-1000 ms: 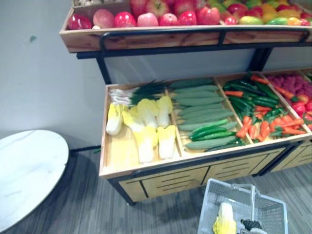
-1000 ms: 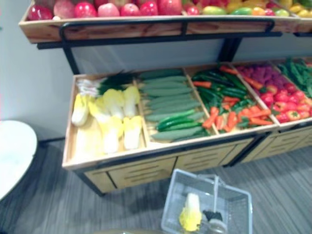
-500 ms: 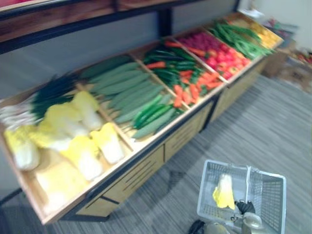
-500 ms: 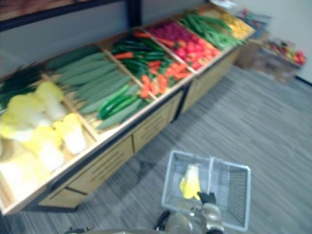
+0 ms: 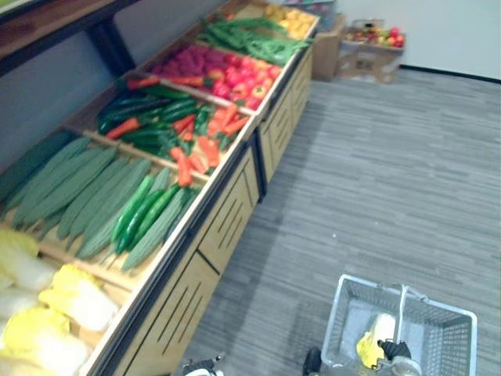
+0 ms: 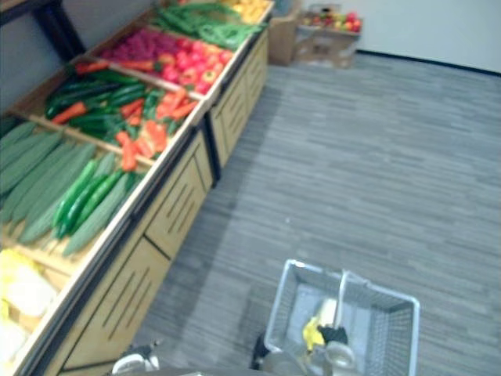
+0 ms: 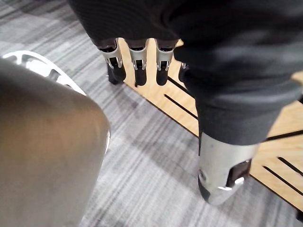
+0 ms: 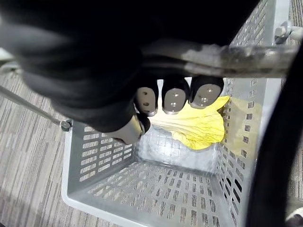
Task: Pick vegetable in the basket
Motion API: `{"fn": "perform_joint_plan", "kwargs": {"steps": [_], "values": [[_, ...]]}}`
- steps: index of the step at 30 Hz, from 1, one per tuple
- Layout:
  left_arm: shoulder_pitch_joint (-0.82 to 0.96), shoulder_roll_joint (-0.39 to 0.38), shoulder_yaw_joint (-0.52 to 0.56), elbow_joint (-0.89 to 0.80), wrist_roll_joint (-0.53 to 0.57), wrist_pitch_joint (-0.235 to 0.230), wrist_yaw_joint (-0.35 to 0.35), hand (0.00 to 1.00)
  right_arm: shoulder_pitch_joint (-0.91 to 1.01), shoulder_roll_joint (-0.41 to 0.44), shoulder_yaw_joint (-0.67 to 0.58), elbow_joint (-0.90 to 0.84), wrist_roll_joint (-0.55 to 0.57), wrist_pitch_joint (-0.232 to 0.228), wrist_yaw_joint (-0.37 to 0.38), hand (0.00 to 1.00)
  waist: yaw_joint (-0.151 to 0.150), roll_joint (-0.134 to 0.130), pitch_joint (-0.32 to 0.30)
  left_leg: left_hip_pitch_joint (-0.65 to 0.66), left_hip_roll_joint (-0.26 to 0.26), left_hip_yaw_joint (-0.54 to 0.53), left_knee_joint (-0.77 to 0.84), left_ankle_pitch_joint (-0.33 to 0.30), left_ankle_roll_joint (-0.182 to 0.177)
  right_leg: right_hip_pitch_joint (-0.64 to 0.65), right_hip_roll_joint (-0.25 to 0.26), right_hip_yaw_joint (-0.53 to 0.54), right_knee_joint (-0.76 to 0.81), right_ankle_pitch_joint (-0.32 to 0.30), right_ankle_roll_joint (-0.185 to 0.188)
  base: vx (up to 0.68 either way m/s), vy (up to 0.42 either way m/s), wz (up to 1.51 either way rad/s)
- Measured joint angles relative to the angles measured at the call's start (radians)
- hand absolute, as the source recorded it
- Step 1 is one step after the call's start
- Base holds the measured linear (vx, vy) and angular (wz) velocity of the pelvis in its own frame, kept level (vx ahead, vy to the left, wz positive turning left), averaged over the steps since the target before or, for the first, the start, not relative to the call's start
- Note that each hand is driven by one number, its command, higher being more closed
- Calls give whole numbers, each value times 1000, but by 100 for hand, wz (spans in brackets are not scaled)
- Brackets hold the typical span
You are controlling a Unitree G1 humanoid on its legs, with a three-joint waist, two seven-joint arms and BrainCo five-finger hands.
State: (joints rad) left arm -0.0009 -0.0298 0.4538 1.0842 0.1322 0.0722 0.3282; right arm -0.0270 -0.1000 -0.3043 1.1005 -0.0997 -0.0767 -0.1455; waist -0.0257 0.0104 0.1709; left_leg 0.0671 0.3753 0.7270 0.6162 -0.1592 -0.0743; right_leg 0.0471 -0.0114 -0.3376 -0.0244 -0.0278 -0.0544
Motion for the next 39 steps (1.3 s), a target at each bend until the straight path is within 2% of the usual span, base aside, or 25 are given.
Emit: {"fn": "perform_joint_plan", "kwargs": {"steps": [2, 3, 6, 8, 9, 10, 11, 13, 15, 19, 21, 23, 24, 26, 27, 28, 29, 30, 32, 33, 35, 36, 37, 38, 39], "values": [[6, -10, 2, -19, 0, -7, 1, 0, -10, -3, 1, 15, 0, -2, 1, 100, 7, 0, 0, -45, -117, -257, -102, -41, -7, 8, -16, 70, 1, -1, 13, 20, 70, -104], [7, -11, 2, -20, 0, -10, 1, 0, -11, -2, 7, 15, 0, -3, 2, 100, 8, 0, 1, -51, -159, -361, -176, -45, -10, 8, -16, 114, -8, 1, 24, 21, 95, -107], [9, -12, 3, -21, 1, -20, 1, 0, -7, -3, 10, 15, 1, -15, 2, 100, 8, 2, 2, -68, -212, -558, -332, -42, -14, 1, -16, 193, -12, 7, 36, 3, 148, -89], [10, -11, 4, -22, 3, -20, 1, 0, 1, -3, 9, 14, 1, -23, 2, 100, 9, 12, 1, -82, -214, -632, -401, -40, -12, -12, -13, 233, -14, 15, 59, 0, 254, -74], [15, -14, 4, -20, 8, -19, 2, 0, 7, -18, 8, 13, 1, -26, 1, 100, 8, 41, -7, -85, -199, -663, -446, -39, -13, -18, 8, 251, -25, 25, 77, 27, 233, -55], [20, -16, 8, -20, 7, -19, 1, 0, 10, -24, 8, 14, 1, -27, 1, 100, 8, 59, -12, -86, -181, -670, -454, -36, -46, -17, 21, 261, -34, 31, 85, 61, 284, -60], [26, -10, 15, -22, 11, -19, 2, 0, 11, -13, 8, 17, 1, -25, 0, 100, 14, 59, -15, -87, -193, -641, -446, -52, -42, 2, 6, 270, -55, 40, 98, 100, 289, -57], [39, 19, 15, -23, 41, -18, 4, 0, 29, 7, 3, 16, 2, -35, 0, 100, 25, 18, -24, -53, -250, -596, -482, -62, -24, 8, -61, 280, -79, 66, 136, 126, 302, -47], [49, 26, 9, -16, 47, -16, 6, 0, 30, 3, -4, 15, 2, -36, -7, 100, 24, 8, -33, -28, -281, -575, -516, -55, -13, 9, -85, 287, -79, 66, 147, 121, 206, -18], [79, 33, -27, 8, 47, -4, 7, 0, 27, -2, -5, 15, 1, -36, -16, 100, 29, 15, -40, 27, -335, -536, -565, -56, 22, 7, -133, 309, -67, 51, 186, 196, 196, -23], [84, 39, -39, 21, 47, -3, 7, 0, 19, 6, -10, 15, 1, -37, -15, 100, 31, 15, -40, 44, -337, -515, -565, -58, 25, -29, -136, 313, 19, 28, 196, 190, 122, -29], [84, 45, -62, 23, 48, -3, 6, 0, 13, 8, -26, 12, 1, -40, -16, 100, 33, 14, -38, 65, -337, -507, -562, -57, 25, -78, -137, 314, 151, -18, 183, 141, 53, -28], [84, 50, -74, 25, 48, -3, 3, 0, 1, 10, -43, 9, 1, -43, -17, 100, 33, 12, -30, 94, -337, -488, -560, -57, 25, -127, -140, 311, 294, -52, 171, 186, 60, -31], [84, 59, -86, 27, 48, -3, 1, 0, -13, 19, -62, -7, 4, -53, -20, 100, 30, 0, -12, 150, -348, -485, -563, -60, 31, -208, -171, 270, 559, -64, 163, 123, 37, -9], [84, 60, -87, 27, 48, -3, 1, 0, -13, 20, -68, -14, 6, -59, -22, 100, 26, -1, -11, 166, -347, -489, -564, -69, 45, -231, -188, 250, 614, -66, 164, 151, 8, 15], [83, 65, -93, 27, 48, -2, 1, 0, -14, 22, -71, -27, 14, -62, -22, 100, 18, 1, -9, 191, -347, -494, -582, -95, 78, -271, -215, 201, 707, -113, 133, 196, -7, 16], [81, 73, -93, 28, 48, -1, 1, 0, -22, 23, -55, -27, 14, -62, -19, 100, 21, -12, -5, 204, -346, -493, -597, -108, 74, -302, -225, 159, 720, -153, 129, 230, -38, 12], [78, 75, -92, 27, 49, -1, 1, 0, -29, 25, -50, -27, 14, -63, -19, 100, 22, -17, -2, 203, -342, -492, -598, -108, 73, -318, -224, 143, 706, -159, 122, 174, -59, 7], [64, 65, -91, 30, 50, 2, 0, 0, -52, 23, -53, -30, 19, -63, -22, 100, 20, 6, 18, 203, -301, -491, -598, -112, 66, -353, -190, 105, 615, -157, 122, 205, -114, 8], [63, 56, -90, 30, 51, 2, -1, 0, -61, 21, -55, -37, 23, -63, -26, 100, 15, 24, 28, 205, -270, -490, -598, -112, 61, -373, -172, 102, 527, -139, 138, 245, -142, 19], [66, 48, -71, 30, 72, 2, -3, 0, -71, 21, -63, -43, 23, -63, -29, 100, 6, 30, 40, 227, -235, -490, -598, -120, 36, -379, -169, 108, 363, -63, 161, 342, -221, 18], [71, 53, -47, 30, 77, 2, -3, 0, -70, 30, -61, -41, 23, -63, -29, 100, 7, 8, 40, 253, -232, -489, -597, -127, 21, -372, -176, 120, 265, -3, 165, 478, -346, 7], [72, 52, -30, 30, 79, 2, -6, 0, -71, 32, -61, -41, 23, -62, -29, 100, 7, 1, 40, 280, -214, -492, -597, -136, 6, -367, -175, 117, 279, 116, 161, 396, -310, -2], [73, 42, -18, 33, 79, 2, -9, 0, -78, 24, -62, -40, 23, -62, -29, 100, 8, 29, 41, 286, -192, -491, -593, -129, -3, -372, -153, 106, 311, 82, 145, 397, -310, -6], [70, 32, -11, 31, 85, 0, -12, 0, -84, 20, -65, -39, 23, -62, -30, 100, 6, 42, 38, 281, -168, -493, -577, -96, -56, -385, -141, 97, 353, 44, 122, 409, -334, -11]]}}
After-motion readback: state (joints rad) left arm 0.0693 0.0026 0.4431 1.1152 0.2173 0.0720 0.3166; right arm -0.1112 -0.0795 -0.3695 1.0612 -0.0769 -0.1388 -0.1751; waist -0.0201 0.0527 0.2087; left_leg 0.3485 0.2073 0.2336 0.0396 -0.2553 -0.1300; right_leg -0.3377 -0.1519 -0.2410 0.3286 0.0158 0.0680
